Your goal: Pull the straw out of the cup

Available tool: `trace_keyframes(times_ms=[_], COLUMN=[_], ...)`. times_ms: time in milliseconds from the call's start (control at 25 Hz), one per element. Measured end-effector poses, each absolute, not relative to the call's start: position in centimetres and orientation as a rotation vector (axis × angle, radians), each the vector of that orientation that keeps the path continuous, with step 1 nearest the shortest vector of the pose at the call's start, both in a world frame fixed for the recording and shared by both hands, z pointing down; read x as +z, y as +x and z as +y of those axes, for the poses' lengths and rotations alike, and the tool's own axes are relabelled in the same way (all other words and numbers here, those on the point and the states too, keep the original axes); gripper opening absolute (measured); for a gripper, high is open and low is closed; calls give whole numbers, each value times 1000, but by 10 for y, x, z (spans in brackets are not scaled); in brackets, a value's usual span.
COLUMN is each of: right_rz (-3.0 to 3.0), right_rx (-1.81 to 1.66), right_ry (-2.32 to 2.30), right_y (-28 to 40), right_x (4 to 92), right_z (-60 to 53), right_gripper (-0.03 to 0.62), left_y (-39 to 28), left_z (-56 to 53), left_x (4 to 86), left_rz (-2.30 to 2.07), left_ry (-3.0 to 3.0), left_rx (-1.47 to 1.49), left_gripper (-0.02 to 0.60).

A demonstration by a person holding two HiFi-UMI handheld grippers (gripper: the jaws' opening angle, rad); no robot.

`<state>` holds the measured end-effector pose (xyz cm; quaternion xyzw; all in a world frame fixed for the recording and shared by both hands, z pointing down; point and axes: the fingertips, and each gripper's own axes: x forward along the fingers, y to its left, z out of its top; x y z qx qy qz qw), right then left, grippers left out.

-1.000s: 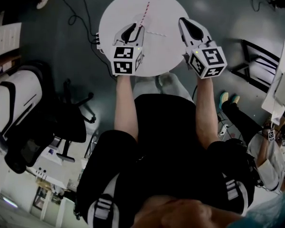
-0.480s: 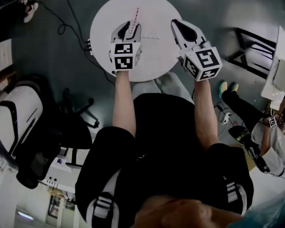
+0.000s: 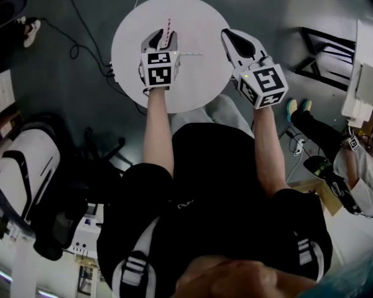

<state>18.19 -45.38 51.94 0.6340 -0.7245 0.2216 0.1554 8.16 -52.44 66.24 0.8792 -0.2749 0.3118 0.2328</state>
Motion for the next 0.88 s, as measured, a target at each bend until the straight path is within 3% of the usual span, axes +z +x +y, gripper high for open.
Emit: trace_keyframes(times_ms=[360, 480, 880], right_rz=[-2029, -2023, -2062], right_rx=[635, 621, 591], right_ry=[1847, 1851, 1812], right_y=[192, 192, 178], right_x=[517, 514, 506], right_z=[-443, -444, -449], right_gripper=[17, 17, 17], left_y=[89, 84, 70], left_z=[-526, -531, -529], left_x=[673, 674, 644], left_rz=[-768, -821, -899], left_ry=[2410, 2409, 2414], left_rx=[899, 895, 773], left_gripper=[130, 35, 25])
